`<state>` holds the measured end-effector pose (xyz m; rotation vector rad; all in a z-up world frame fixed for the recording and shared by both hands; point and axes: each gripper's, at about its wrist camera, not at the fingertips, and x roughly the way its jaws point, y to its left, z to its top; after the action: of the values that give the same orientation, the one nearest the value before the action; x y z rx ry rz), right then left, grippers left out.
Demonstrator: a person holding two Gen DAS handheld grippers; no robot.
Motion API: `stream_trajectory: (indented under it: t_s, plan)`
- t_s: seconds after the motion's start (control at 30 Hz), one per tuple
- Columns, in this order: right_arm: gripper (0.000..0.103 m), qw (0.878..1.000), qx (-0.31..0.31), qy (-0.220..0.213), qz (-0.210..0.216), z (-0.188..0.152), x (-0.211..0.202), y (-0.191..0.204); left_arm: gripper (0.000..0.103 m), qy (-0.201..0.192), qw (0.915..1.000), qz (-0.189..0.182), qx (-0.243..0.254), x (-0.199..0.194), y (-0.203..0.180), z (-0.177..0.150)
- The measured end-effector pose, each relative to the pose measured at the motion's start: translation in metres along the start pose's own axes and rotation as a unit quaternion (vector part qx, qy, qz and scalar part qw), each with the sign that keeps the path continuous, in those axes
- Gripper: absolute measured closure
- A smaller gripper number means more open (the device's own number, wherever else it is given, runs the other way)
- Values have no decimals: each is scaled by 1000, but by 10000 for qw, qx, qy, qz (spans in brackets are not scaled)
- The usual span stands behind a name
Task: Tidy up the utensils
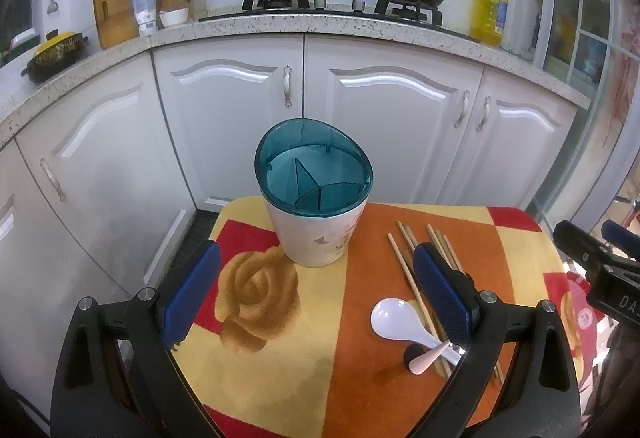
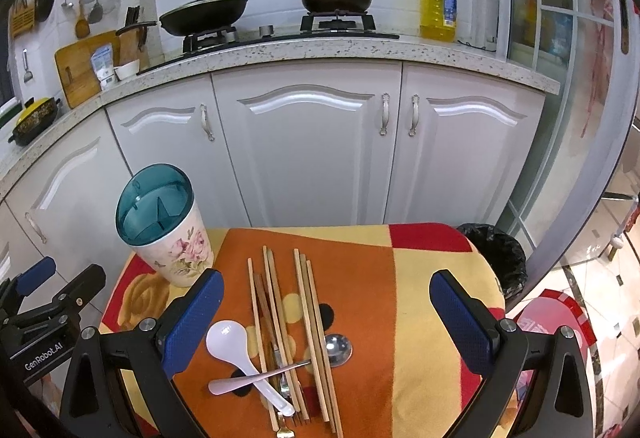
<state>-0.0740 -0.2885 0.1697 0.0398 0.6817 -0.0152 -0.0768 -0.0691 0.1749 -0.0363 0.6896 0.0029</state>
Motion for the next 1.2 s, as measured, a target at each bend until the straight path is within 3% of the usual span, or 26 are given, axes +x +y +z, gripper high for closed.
stream_trajectory:
  t_s: [0.37, 0.93, 1.1, 1.17, 1.2]
  plan:
    - [0, 9997, -122, 221, -77, -1, 7, 0, 6, 75, 10000, -13, -53, 4, 1, -3]
    - [0, 9992, -19, 385, 139, -9, 19, -4, 6, 322, 9993, -157, -106, 18, 6, -9]
    - [0, 9979, -16, 547, 340, -17, 32, -8, 6, 785, 9948, -549, -353, 36, 14, -17]
    - [0, 9971, -44, 632, 433, -21, 40, -11, 9, 994, 9907, -780, -500, 46, 17, -23]
    - [1, 9964, -45, 691, 499, -23, 44, -13, 16, 1064, 9892, -856, -531, 49, 17, -25]
